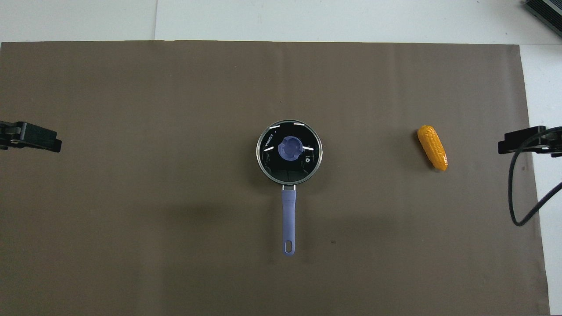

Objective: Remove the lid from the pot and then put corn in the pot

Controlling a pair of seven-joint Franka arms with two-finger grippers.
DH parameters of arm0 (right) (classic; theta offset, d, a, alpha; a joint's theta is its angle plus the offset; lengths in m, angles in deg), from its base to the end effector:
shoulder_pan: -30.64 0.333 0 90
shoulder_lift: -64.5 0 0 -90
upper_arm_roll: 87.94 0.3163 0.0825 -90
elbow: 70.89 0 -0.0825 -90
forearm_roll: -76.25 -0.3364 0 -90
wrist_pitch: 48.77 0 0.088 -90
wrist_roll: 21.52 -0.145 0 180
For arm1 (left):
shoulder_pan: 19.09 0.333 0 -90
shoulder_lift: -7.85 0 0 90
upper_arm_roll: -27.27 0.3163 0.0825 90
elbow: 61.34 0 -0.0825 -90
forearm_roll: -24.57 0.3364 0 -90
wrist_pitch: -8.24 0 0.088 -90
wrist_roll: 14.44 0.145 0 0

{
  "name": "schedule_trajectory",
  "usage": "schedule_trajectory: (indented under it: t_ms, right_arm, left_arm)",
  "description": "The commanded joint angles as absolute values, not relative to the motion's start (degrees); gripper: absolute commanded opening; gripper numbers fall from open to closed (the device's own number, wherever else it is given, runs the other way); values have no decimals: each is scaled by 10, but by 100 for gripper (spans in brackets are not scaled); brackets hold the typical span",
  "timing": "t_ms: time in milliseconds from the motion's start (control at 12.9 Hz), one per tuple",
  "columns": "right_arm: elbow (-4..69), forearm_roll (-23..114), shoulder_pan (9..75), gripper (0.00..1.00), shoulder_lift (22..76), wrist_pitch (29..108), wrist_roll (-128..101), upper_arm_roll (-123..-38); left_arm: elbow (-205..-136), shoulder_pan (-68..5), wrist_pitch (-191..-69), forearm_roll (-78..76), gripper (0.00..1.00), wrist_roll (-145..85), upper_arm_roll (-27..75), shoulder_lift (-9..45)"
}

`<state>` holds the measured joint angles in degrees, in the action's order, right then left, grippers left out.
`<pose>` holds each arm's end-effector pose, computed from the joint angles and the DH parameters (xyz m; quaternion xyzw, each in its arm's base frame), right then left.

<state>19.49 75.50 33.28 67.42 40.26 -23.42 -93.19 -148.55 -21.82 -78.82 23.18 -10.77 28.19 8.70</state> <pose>0.4902 -0.0217 0.6078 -0.9991 0.0391 -0.0136 0.0088 0.5057 -0.0197 0.5954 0.9987 -0.0483 -0.0085 0.0121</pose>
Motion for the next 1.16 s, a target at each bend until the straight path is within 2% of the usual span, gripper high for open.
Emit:
schedule_trajectory:
  t_ms: [0, 1086]
  right_arm:
    - [199, 755, 326, 100, 681, 402, -242, -924]
    - [199, 755, 326, 100, 681, 402, -243, -924]
  left_arm:
    - [-1490, -214, -784, 240, 100, -119, 279, 77]
    - [-1491, -219, -780, 236, 100, -126, 278, 77]
